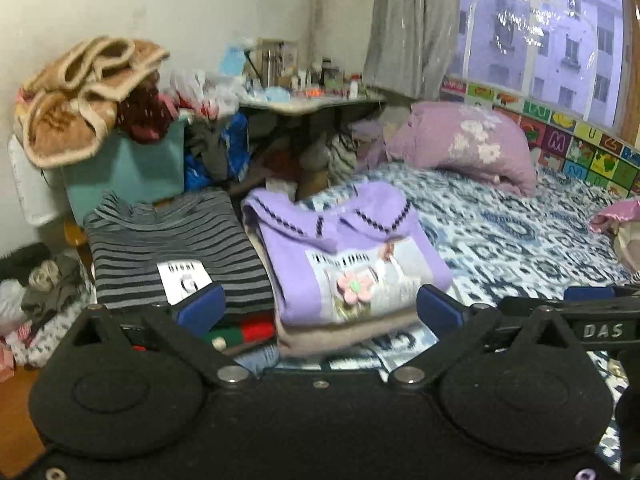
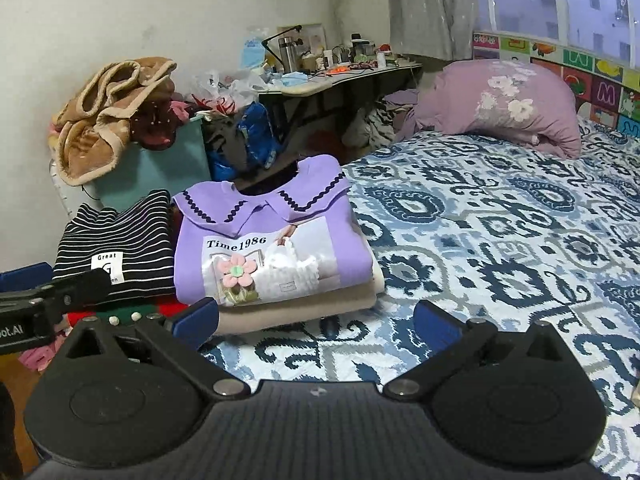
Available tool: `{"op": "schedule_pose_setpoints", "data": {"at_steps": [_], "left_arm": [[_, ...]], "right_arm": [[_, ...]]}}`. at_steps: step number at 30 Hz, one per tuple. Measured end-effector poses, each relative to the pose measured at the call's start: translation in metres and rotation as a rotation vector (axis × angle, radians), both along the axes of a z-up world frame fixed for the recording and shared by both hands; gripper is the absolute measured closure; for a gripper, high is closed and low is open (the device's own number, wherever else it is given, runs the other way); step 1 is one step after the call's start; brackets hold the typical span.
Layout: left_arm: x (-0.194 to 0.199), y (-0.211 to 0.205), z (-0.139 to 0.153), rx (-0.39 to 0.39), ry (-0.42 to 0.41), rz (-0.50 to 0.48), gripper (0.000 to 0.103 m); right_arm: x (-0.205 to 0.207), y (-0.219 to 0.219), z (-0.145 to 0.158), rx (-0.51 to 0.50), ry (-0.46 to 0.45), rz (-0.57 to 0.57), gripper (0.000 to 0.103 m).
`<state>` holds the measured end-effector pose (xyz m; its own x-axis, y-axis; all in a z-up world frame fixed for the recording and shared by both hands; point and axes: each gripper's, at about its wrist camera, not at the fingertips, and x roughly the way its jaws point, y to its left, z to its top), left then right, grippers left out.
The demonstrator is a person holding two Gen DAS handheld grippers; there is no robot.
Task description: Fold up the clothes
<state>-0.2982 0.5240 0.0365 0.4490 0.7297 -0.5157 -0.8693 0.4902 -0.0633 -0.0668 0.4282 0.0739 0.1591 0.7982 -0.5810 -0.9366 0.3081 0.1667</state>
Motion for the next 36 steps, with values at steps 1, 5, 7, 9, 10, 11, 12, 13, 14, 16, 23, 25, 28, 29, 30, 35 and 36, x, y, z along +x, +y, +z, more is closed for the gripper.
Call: {"op": "schedule_pose_setpoints", "data": {"at_steps": [1, 5, 7, 9, 10, 11, 12, 13, 14, 16, 23, 25, 28, 29, 30, 35, 36], "left_arm": [[0.001, 0.000, 0.000, 0.000, 0.011, 0.001, 0.000], [0.007, 0.001, 0.000, 0.022, 0.054, 0.037, 0.000], [0.007, 0.006, -0.002, 0.011, 0.056, 0.044, 0.000], [0.008, 0.009, -0.005, 0.005, 0.061, 0.059, 0.000], [0.008, 0.011, -0.006, 0.003, 0.064, 0.066, 0.000], [0.008, 0.013, -0.008, 0.003, 0.068, 0.071, 0.000], [0.009, 0.014, -0.010, 0.002, 0.073, 0.072, 0.000], [0.010, 0.016, -0.012, 0.002, 0.078, 0.074, 0.000], [0.010, 0.018, -0.014, 0.003, 0.083, 0.076, 0.000], [0.010, 0.020, -0.017, 0.005, 0.092, 0.081, 0.000], [0.007, 0.025, -0.022, 0.000, 0.094, 0.096, 0.000], [0.006, 0.027, -0.024, 0.000, 0.098, 0.103, 0.000], [0.005, 0.029, -0.025, -0.006, 0.099, 0.101, 0.000], [0.005, 0.029, -0.025, -0.006, 0.098, 0.101, 0.000], [0.005, 0.029, -0.025, -0.008, 0.095, 0.100, 0.000], [0.004, 0.030, -0.024, -0.021, 0.083, 0.095, 0.000], [0.004, 0.030, -0.024, -0.021, 0.081, 0.095, 0.000]], "right_arm": [[-0.003, 0.001, 0.000, -0.008, -0.010, -0.001, 0.000], [-0.013, 0.007, -0.003, -0.040, -0.032, 0.011, 0.000], [-0.016, 0.011, -0.005, -0.052, -0.043, 0.016, 0.000], [-0.018, 0.015, -0.009, -0.064, -0.043, 0.020, 0.000], [-0.019, 0.017, -0.011, -0.070, -0.043, 0.022, 0.000], [-0.020, 0.019, -0.012, -0.077, -0.042, 0.027, 0.000], [-0.020, 0.021, -0.014, -0.084, -0.042, 0.033, 0.000], [-0.021, 0.023, -0.016, -0.089, -0.044, 0.035, 0.000], [-0.022, 0.025, -0.018, -0.093, -0.045, 0.038, 0.000], [-0.024, 0.029, -0.021, -0.101, -0.048, 0.045, 0.000], [-0.027, 0.038, -0.026, -0.110, -0.044, 0.048, 0.000], [-0.027, 0.039, -0.027, -0.111, -0.046, 0.049, 0.000], [-0.027, 0.040, -0.027, -0.113, -0.048, 0.050, 0.000], [-0.028, 0.040, -0.027, -0.113, -0.048, 0.050, 0.000], [-0.028, 0.040, -0.027, -0.113, -0.049, 0.049, 0.000], [-0.025, 0.040, -0.026, -0.109, -0.033, 0.043, 0.000], [-0.025, 0.039, -0.026, -0.108, -0.033, 0.042, 0.000]]}}
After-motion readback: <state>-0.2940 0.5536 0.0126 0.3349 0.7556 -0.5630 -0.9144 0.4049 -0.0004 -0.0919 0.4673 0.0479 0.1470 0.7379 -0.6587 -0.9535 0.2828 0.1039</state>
